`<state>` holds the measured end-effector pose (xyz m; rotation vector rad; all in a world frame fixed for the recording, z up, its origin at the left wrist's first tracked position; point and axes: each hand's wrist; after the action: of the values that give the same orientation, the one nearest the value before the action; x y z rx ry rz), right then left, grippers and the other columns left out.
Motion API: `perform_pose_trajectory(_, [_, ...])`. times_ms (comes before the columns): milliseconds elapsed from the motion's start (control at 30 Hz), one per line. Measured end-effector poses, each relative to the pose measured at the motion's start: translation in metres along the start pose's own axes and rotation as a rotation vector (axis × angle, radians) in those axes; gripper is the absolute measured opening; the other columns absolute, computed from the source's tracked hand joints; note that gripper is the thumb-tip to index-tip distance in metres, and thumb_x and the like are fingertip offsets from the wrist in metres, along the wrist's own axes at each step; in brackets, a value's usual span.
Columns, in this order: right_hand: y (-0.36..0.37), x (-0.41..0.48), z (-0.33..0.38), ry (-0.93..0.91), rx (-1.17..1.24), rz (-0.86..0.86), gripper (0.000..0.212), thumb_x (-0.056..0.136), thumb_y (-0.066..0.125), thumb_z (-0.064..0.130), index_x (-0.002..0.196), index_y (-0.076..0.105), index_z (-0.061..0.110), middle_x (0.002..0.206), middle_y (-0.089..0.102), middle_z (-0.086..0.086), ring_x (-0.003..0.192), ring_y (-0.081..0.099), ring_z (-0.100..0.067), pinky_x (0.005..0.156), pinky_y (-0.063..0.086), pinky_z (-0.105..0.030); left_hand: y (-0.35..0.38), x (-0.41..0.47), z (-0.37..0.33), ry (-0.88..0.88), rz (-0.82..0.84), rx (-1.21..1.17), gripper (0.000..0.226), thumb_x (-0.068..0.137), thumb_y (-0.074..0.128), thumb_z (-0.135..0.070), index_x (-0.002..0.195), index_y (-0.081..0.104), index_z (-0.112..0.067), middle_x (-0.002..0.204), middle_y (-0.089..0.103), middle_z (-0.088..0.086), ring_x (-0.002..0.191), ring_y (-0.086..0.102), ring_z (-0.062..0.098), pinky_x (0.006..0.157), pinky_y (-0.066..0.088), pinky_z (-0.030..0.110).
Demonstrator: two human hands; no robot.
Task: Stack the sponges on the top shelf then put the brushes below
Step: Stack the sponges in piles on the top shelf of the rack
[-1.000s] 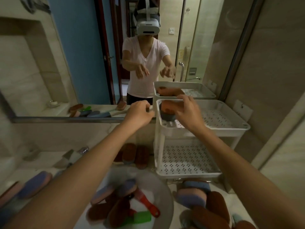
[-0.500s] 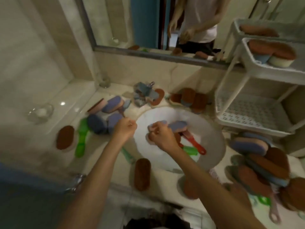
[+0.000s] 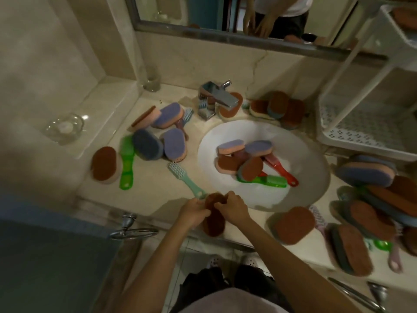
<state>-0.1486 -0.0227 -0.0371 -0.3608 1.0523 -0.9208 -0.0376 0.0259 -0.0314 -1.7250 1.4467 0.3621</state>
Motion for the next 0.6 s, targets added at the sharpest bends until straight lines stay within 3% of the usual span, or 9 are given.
perform_pose_trajectory(67, [-0.007,0.0,-0.002,0.009,0.08,-0.002,0.039,0.087,0.057,0.028,0.117,0.05,0.004,0.119,0.057,-0.017,0.111,0.055,-0.033,0.092,0.046,-0.037,0.005,0.002,-0.004,0.011,0.033,-0.068,0.04,0.07,0.067,-0.007,0.108,0.061,-0.001,0.111,0.067,0.022,0.105,0.064,0.036,0.088,0.053,0.043])
perform_pose_trajectory(133, [-0.021,0.001,-0.008,0.037,0.306,0.002,0.029,0.085,0.059,0.025,0.109,0.057,0.007,0.113,0.062,-0.017,0.105,0.059,-0.032,0.095,0.049,-0.044,0.01,0.005,-0.012,0.018,0.041,-0.131,0.047,0.068,0.072,-0.008,0.113,0.059,-0.002,0.113,0.066,0.02,0.106,0.063,0.035,0.093,0.051,0.047])
perform_pose_trajectory(233, [-0.05,-0.004,-0.025,0.059,0.612,-0.057,0.012,0.087,0.055,0.019,0.095,0.062,0.012,0.1,0.064,-0.015,0.09,0.063,-0.028,0.088,0.053,-0.041,0.02,0.008,-0.033,0.039,0.077,-0.211,0.04,0.08,0.07,-0.009,0.117,0.058,-0.001,0.111,0.064,0.014,0.1,0.062,0.025,0.09,0.05,0.034])
perform_pose_trajectory(300, [-0.069,-0.01,-0.047,0.07,0.53,-0.246,0.02,0.089,0.054,0.022,0.102,0.062,0.01,0.104,0.066,-0.016,0.096,0.063,-0.03,0.089,0.05,-0.041,0.034,0.011,-0.048,0.077,0.08,-0.202,0.038,0.08,0.07,-0.015,0.114,0.06,-0.001,0.11,0.065,0.015,0.096,0.061,0.024,0.086,0.049,0.035])
perform_pose_trajectory(400, [-0.091,-0.024,-0.085,0.185,0.121,-0.468,0.049,0.09,0.051,0.036,0.128,0.044,0.007,0.124,0.056,-0.018,0.112,0.056,-0.037,0.095,0.046,-0.044,0.057,0.009,-0.07,0.121,0.074,-0.182,0.035,0.082,0.069,-0.018,0.112,0.059,-0.002,0.101,0.062,0.01,0.091,0.058,0.023,0.08,0.048,0.032])
perform_pose_trajectory(500, [-0.098,-0.036,-0.116,0.311,-0.115,-0.408,0.063,0.087,0.046,0.052,0.13,0.034,0.008,0.127,0.051,-0.019,0.115,0.053,-0.038,0.093,0.044,-0.043,0.081,0.006,-0.086,0.147,0.115,-0.174,0.032,0.083,0.067,-0.014,0.112,0.058,-0.003,0.106,0.063,0.012,0.091,0.057,0.022,0.077,0.045,0.03])
perform_pose_trajectory(600, [-0.089,-0.039,-0.132,0.367,-0.063,-0.332,0.077,0.081,0.049,0.061,0.135,0.031,0.009,0.131,0.051,-0.016,0.12,0.051,-0.033,0.097,0.045,-0.041,0.094,0.006,-0.096,0.16,0.123,-0.145,0.032,0.084,0.066,-0.015,0.113,0.059,-0.003,0.114,0.064,0.014,0.093,0.059,0.022,0.077,0.045,0.029])
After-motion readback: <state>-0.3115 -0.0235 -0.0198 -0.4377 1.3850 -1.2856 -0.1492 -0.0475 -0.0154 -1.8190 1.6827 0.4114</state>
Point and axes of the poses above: each hand's wrist, its own x-axis towards the middle knuckle, its own y-axis out of the palm, z = x × y
